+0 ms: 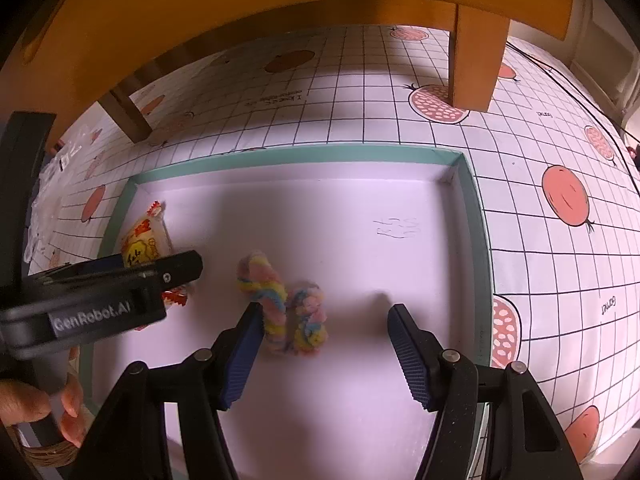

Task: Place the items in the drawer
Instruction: 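Grasp the yellow rice cracker packet with the left gripper while the right grasps the rope toy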

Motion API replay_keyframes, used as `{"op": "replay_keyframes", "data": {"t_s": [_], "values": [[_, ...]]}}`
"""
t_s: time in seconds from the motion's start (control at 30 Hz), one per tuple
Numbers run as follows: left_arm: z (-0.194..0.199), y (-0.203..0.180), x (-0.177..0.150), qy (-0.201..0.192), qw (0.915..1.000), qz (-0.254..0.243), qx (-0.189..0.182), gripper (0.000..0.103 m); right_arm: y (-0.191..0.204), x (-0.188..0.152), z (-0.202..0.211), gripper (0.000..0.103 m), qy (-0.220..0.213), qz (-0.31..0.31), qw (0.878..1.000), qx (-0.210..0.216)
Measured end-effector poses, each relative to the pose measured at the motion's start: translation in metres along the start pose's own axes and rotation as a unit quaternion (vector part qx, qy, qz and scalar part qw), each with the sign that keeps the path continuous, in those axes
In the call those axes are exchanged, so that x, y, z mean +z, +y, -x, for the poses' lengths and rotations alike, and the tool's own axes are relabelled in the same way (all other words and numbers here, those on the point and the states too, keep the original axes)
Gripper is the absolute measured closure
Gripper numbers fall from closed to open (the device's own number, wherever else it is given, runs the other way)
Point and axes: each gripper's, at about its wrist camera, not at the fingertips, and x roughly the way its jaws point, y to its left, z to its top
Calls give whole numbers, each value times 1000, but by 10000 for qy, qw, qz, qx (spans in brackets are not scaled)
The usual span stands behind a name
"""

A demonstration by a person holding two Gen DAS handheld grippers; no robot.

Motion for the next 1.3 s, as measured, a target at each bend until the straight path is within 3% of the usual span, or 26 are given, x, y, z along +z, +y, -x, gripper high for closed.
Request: {"op": "replay_keyframes", "data": {"t_s": [0.47,0.63,0.73,1.07,1.17,1.3], "values": [[16,-3,-35,113,9993,-346,-54,57,5,-1,-1,36,6,66,9999,97],[25,3,-55,310,9990,-277,-158,57,9,-1,-4,36,17,84,9998,164],[24,7,-57,231,9993,-240,-177,57,11,-1,-6,36,44,130,9998,165],[23,9,-43,-21,9999,-143,-54,45,21,-2,-10,36,-5,510,9986,-135],[6,11,-22,-116,9999,-125,-3,44,24,-2,-11,37,-12,635,9977,-217],[4,10,-20,-201,9996,-186,97,43,27,-1,-9,53,-32,778,9963,-350]]}}
